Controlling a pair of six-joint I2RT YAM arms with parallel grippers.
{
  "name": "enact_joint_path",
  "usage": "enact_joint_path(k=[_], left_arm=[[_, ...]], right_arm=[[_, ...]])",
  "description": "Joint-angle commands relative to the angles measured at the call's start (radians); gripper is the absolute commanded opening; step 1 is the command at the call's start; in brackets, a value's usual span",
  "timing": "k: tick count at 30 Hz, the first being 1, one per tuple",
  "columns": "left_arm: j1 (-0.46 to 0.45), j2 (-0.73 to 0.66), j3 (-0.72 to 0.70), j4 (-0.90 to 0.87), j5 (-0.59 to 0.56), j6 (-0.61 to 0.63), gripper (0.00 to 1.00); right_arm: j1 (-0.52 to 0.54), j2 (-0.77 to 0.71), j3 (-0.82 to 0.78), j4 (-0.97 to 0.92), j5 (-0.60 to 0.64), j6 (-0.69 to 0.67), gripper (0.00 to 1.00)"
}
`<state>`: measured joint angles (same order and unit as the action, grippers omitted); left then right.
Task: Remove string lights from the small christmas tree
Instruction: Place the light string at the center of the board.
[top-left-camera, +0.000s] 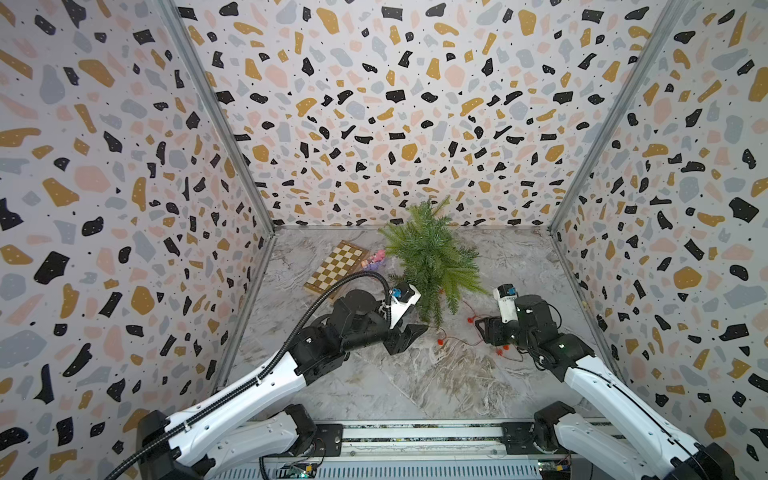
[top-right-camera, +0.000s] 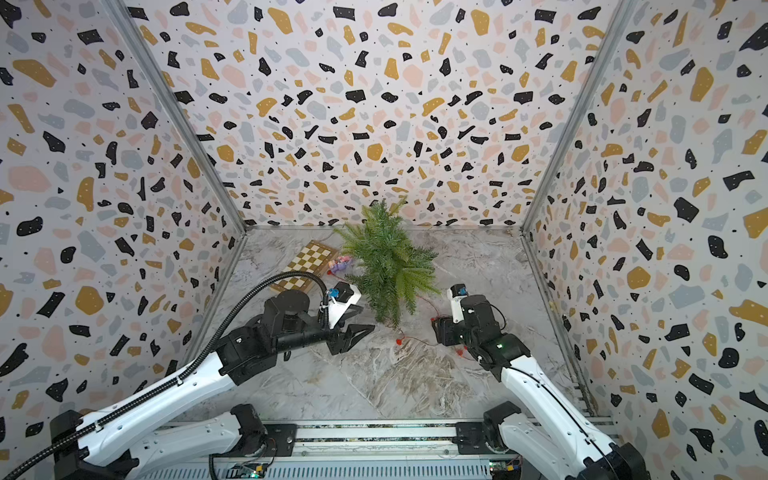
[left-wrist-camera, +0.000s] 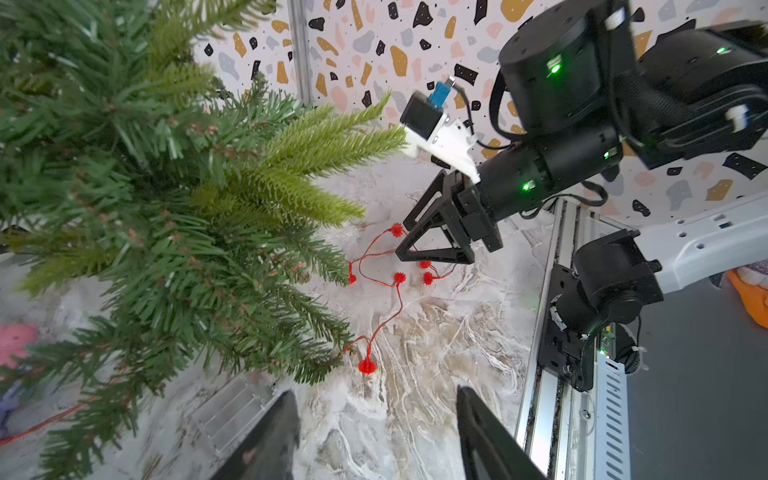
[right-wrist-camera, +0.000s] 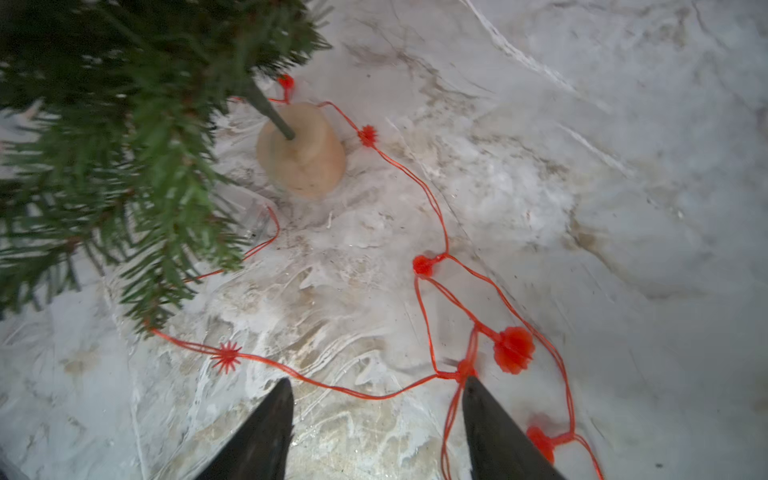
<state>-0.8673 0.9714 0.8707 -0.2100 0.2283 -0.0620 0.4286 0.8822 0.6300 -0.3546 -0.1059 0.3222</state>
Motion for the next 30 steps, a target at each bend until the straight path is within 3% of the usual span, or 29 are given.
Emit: enact_joint_path(k=[1,5,8,12,19,21,30], left_arm=[[-0.003,-0.039,-0.019,0.012,-0.030,-0.043,0.60],[-0.003,-0.076,-0.055,0.001,-0.062,-0.074,0.60],[-0.003,-0.103,-0.082,0.001,-0.085,-0.109,0.60],[0.010,-0.126,-0.110,0.003,-0.074,-0.143,0.61],[0.077,-0.166,-0.146,-0.010,-0.028,-0.178,0.61],[0.110,-0.170,-0.159,-0.009,0.004,-0.201,0.61],[0.168,-0.153,-0.201,0.022,0.066,-0.244,0.61]], right_arm=[[0.005,-0.022,0.104,-0.042,0.036,-0.018,0.75],[0.006,-0.025,0.214,-0.147,0.075,-0.037,0.81],[0.013,-0.048,0.241,-0.156,0.029,-0.055,0.82],[0.042,-0.083,0.088,0.019,-0.116,-0.043,0.81],[0.178,-0.060,-0.188,0.432,-0.245,-0.086,0.73],[0.208,-0.029,-0.204,0.480,-0.159,-0.047,0.72],[0.259,0.096,-0.242,0.652,-0.160,-0.119,0.67]])
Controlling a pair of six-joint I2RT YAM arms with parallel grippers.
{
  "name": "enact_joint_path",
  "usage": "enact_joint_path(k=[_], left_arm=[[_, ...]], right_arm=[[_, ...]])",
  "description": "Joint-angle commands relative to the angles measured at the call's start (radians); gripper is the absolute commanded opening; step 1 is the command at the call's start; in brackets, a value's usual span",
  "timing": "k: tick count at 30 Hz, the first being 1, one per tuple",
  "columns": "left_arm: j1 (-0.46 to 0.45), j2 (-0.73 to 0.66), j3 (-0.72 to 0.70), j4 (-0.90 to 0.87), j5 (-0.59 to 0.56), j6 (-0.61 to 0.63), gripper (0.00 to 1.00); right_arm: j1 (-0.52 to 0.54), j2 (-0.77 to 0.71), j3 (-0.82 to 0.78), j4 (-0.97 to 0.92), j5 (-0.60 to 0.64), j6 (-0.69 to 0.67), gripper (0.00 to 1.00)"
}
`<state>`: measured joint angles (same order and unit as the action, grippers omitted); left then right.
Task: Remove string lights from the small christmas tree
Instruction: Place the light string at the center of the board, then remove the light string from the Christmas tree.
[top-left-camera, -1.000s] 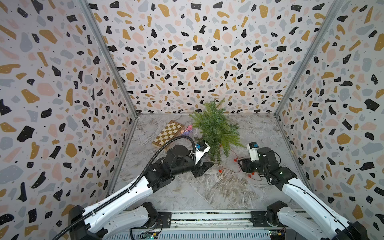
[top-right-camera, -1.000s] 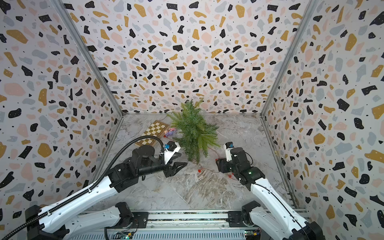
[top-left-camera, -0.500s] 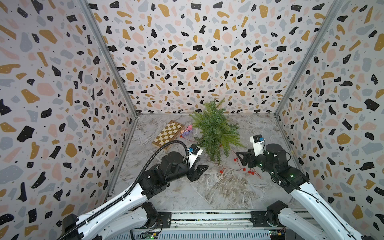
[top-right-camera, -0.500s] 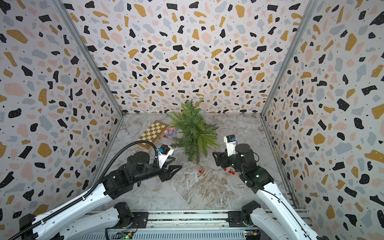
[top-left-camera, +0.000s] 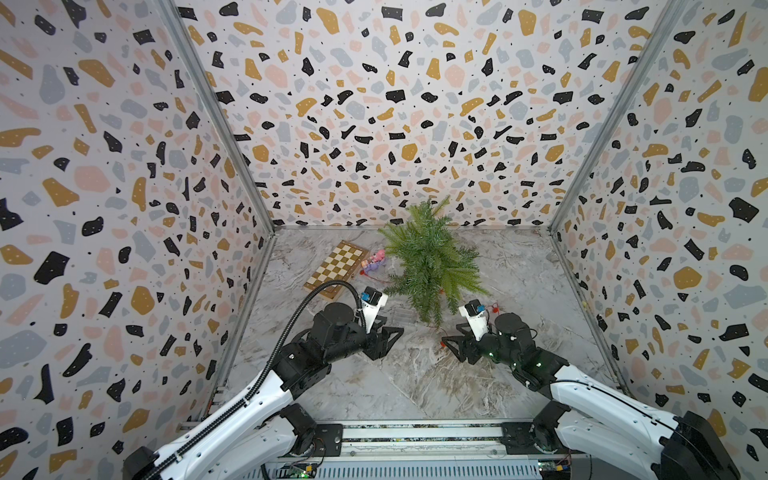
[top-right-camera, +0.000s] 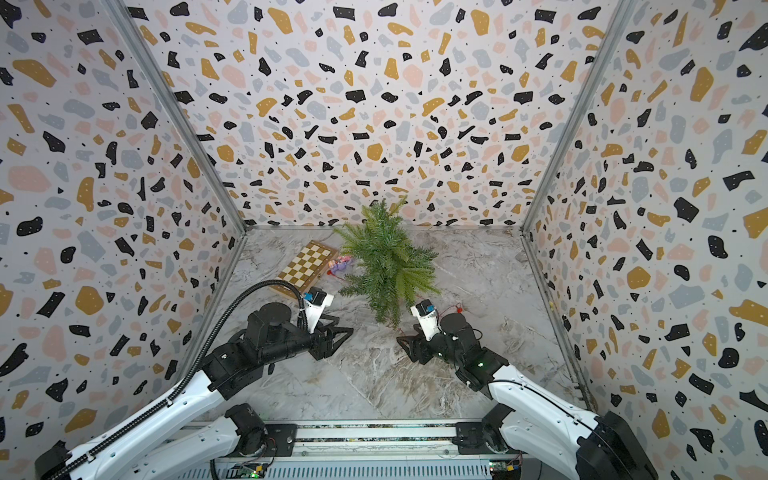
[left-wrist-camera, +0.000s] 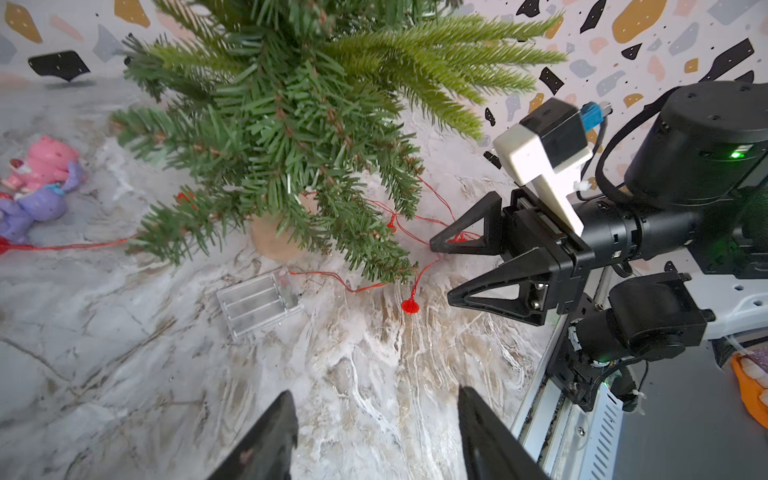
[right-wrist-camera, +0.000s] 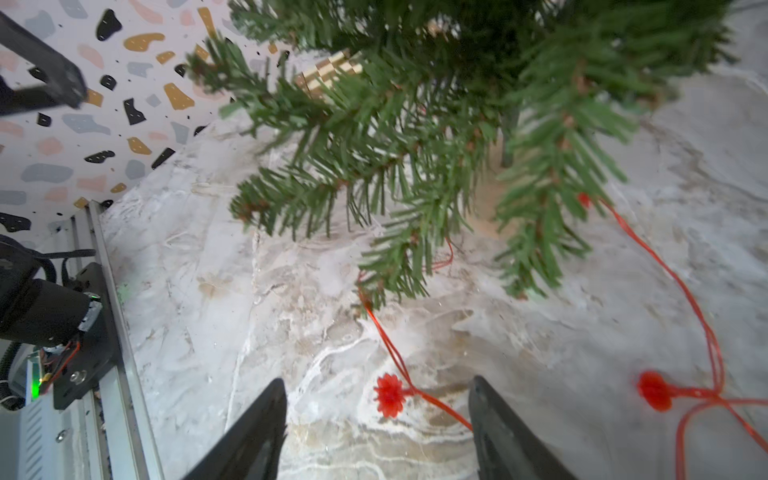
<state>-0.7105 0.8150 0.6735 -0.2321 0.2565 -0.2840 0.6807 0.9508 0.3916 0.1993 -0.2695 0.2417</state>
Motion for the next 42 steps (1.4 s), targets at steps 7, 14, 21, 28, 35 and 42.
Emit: enact_joint_path(k=[7,14,21,28,35,42], left_arm=[[0.020,0.021,0.011,0.034,0.041,-0.013,0.61],[0.023,0.038,0.014,0.043,0.049,-0.015,0.61],[0.023,0.048,0.023,0.040,0.051,-0.012,0.61],[0.023,0.046,0.023,0.034,0.044,-0.009,0.62],[0.024,0.048,0.027,0.040,0.033,-0.003,0.62],[0.025,0.051,0.035,0.038,0.028,0.005,0.62]], right_arm=[[0.006,0.086,-0.035,0.203,-0.008,-0.042,0.53],[0.006,0.144,-0.061,0.262,-0.028,-0.061,0.43],[0.001,0.198,-0.063,0.296,-0.032,-0.081,0.30],[0.004,0.210,-0.055,0.281,-0.059,-0.090,0.09],[0.045,0.163,-0.035,0.190,-0.057,-0.111,0.00],[0.117,0.111,-0.018,0.131,-0.040,-0.083,0.00]])
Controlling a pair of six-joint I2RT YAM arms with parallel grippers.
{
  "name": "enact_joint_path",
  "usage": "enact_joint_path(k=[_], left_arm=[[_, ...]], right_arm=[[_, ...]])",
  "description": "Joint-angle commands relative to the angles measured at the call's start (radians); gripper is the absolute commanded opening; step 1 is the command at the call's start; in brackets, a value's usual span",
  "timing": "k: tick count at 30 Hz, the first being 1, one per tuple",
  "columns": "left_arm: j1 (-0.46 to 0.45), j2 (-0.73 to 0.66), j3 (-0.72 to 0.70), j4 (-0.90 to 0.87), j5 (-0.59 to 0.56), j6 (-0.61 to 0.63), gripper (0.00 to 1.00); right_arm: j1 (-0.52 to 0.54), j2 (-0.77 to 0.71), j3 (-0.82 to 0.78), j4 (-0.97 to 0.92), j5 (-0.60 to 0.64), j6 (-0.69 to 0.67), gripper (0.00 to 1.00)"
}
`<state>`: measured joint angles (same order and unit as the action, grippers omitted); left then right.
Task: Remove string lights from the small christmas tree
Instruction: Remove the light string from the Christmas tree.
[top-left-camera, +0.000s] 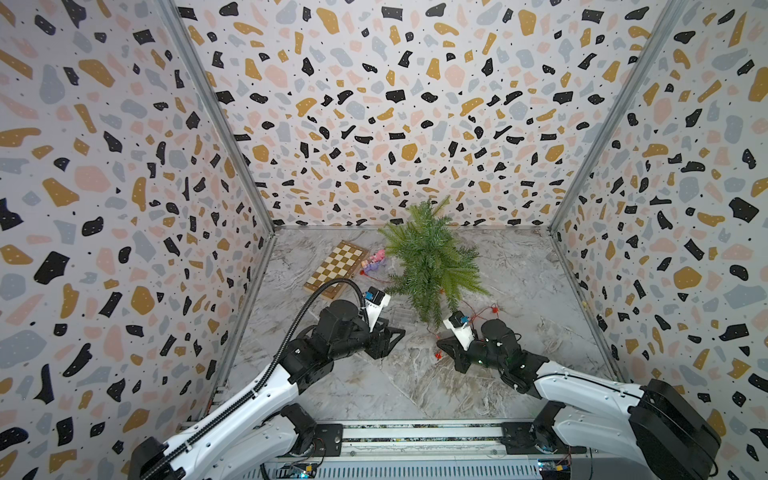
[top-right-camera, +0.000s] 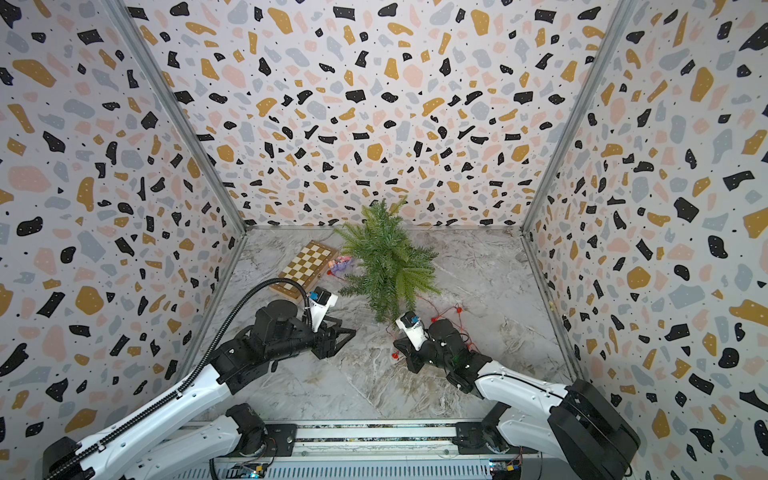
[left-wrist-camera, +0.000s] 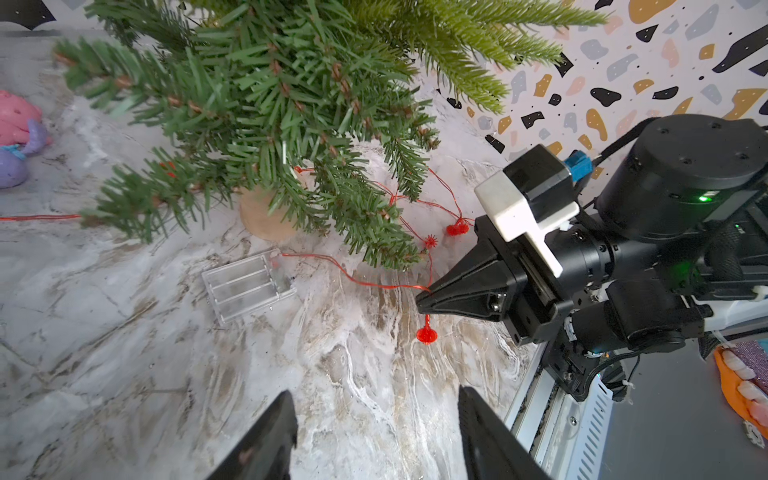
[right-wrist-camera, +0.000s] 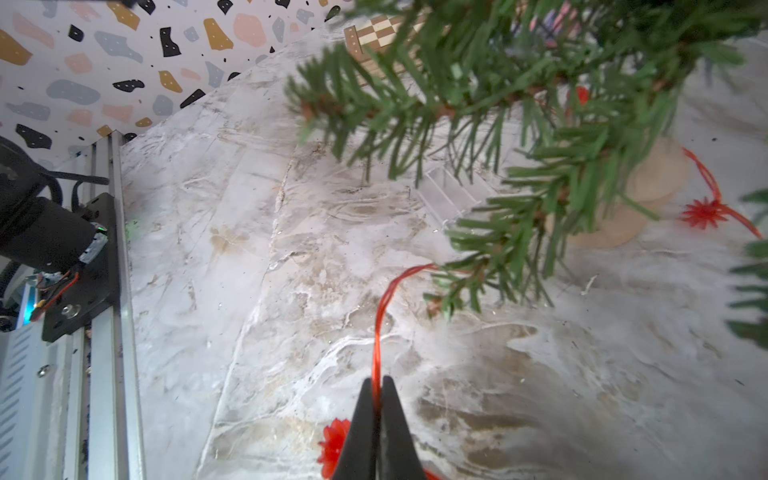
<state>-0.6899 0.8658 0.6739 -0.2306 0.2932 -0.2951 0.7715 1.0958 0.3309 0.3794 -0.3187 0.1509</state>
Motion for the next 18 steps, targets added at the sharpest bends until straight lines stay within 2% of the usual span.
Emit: enact_joint_path(k=[1,7,11,18], left_arm=[[0.004,0.000,0.034,0.036,-0.011,0.017,0.61],[0.004,-0.002,0.047,0.027,-0.020,0.026,0.61],[0.006,-0.004,0.050,0.024,-0.028,0.029,0.62],[0.009,-0.007,0.051,0.027,-0.038,0.028,0.62]], right_arm=[[0.037,-0.044,0.047,-0.063,0.016,0.009,0.00],[0.064,-0.137,0.103,-0.225,0.081,0.038,0.00],[0.055,-0.226,0.186,-0.416,0.265,0.111,0.00],[0.020,-0.323,0.388,-0.680,0.441,0.123,0.00]])
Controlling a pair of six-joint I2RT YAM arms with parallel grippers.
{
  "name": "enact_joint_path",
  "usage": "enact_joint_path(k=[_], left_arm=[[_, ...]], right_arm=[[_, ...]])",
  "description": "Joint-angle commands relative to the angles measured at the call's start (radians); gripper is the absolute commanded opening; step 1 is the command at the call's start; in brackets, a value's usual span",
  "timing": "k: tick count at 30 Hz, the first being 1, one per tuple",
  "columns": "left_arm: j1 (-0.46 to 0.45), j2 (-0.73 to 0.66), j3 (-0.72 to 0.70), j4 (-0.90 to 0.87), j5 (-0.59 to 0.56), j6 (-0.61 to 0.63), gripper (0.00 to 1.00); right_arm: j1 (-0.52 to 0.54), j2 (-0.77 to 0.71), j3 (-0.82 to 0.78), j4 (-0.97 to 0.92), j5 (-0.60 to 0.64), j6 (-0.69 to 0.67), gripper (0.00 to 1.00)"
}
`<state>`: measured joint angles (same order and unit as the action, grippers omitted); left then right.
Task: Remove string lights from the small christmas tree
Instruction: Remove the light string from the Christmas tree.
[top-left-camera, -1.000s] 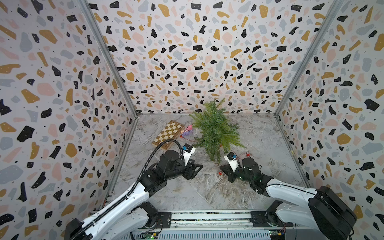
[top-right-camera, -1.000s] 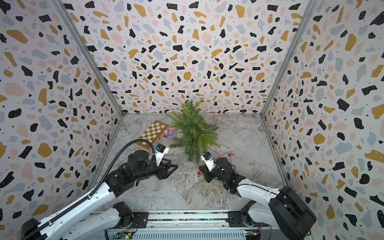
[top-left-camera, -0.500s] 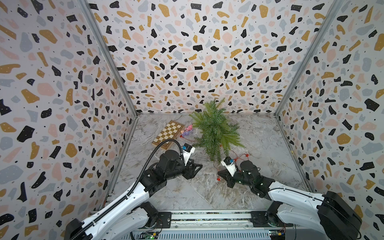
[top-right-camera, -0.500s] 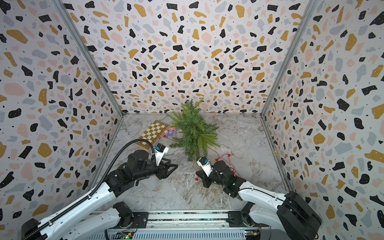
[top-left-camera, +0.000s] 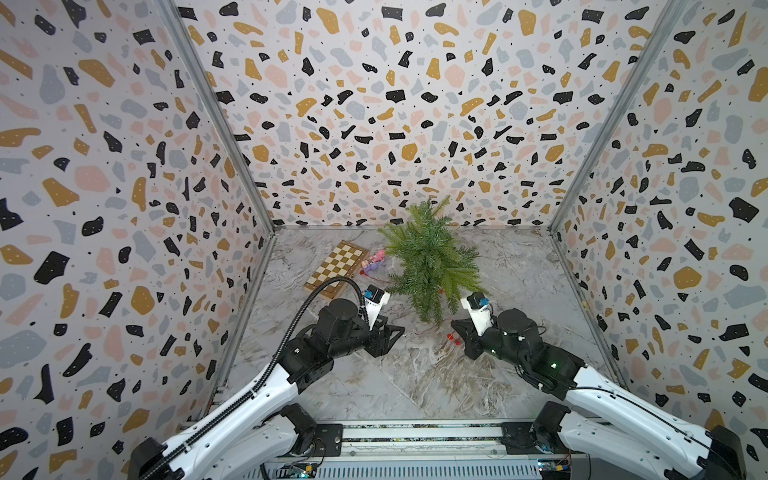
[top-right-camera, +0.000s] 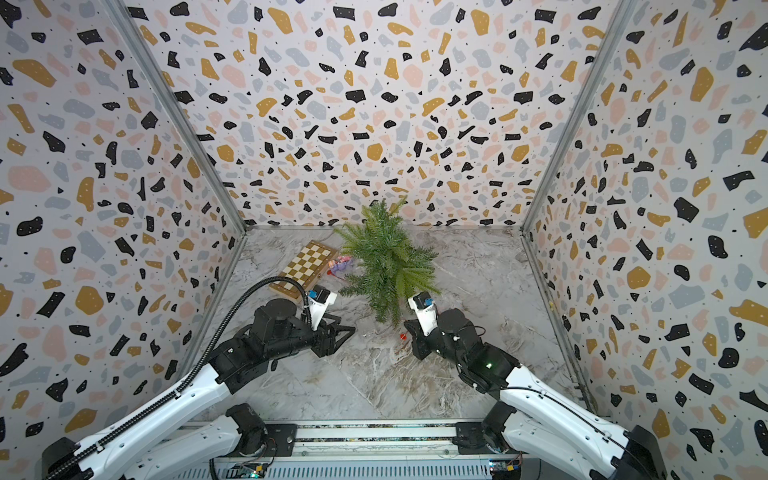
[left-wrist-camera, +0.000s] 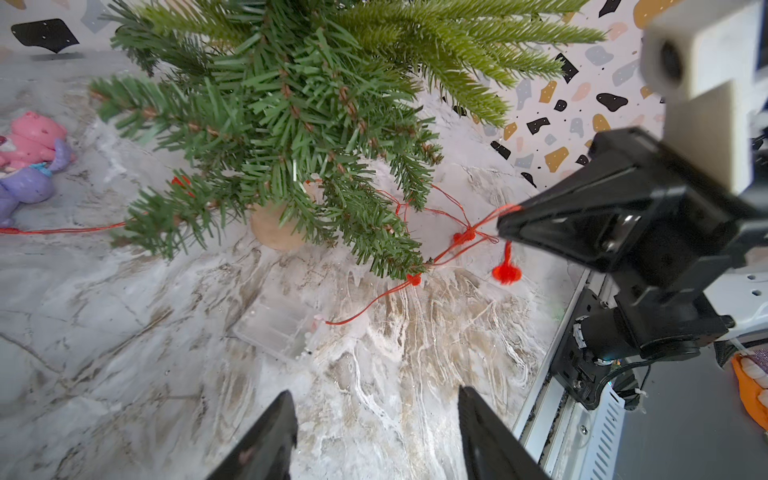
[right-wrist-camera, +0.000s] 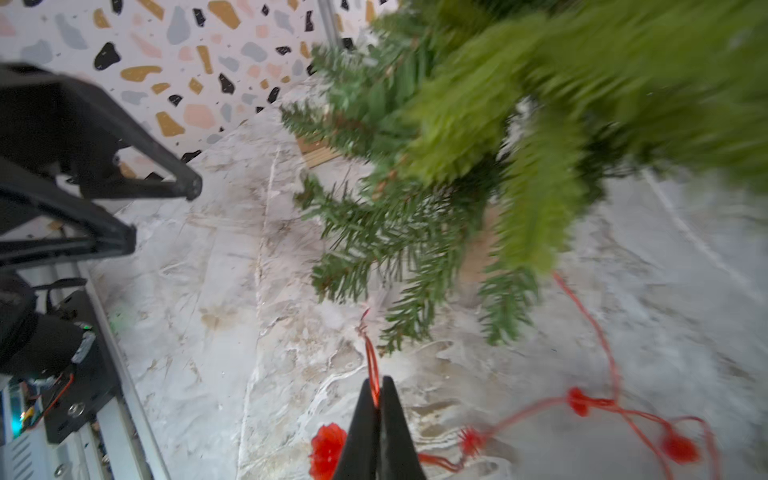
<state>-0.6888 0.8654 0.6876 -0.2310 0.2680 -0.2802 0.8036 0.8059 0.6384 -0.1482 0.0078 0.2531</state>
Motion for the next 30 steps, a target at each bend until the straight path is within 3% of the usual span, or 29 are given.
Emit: enact_joint_path(k=[1,5,10,16,19,24,30], left_arm=[[0.008,-0.009,0.039,0.025,-0.015,0.016,0.62],[0.011,-0.020,0.039,0.019,-0.027,0.020,0.62],[0.013,-0.031,0.039,0.008,-0.033,0.028,0.61],[0.015,-0.043,0.036,0.001,-0.038,0.034,0.62],[0.017,-0.050,0.038,-0.004,-0.041,0.035,0.62],[0.017,-0.060,0.035,-0.005,-0.050,0.037,0.62],[0.017,-0.053,0.038,-0.004,-0.050,0.036,0.62]], right_arm=[[-0.020,-0.039,0.114,-0.184,0.136,0.021,0.00],[-0.080,-0.042,0.231,-0.291,0.236,0.032,0.00],[-0.234,-0.048,0.306,-0.340,0.249,0.019,0.00],[-0.450,-0.017,0.357,-0.334,0.181,-0.011,0.00],[-0.534,-0.012,0.338,-0.314,0.072,-0.011,0.00],[-0.540,-0.020,0.296,-0.286,-0.038,0.018,0.00],[-0.540,-0.034,0.312,-0.342,0.012,0.017,0.00]])
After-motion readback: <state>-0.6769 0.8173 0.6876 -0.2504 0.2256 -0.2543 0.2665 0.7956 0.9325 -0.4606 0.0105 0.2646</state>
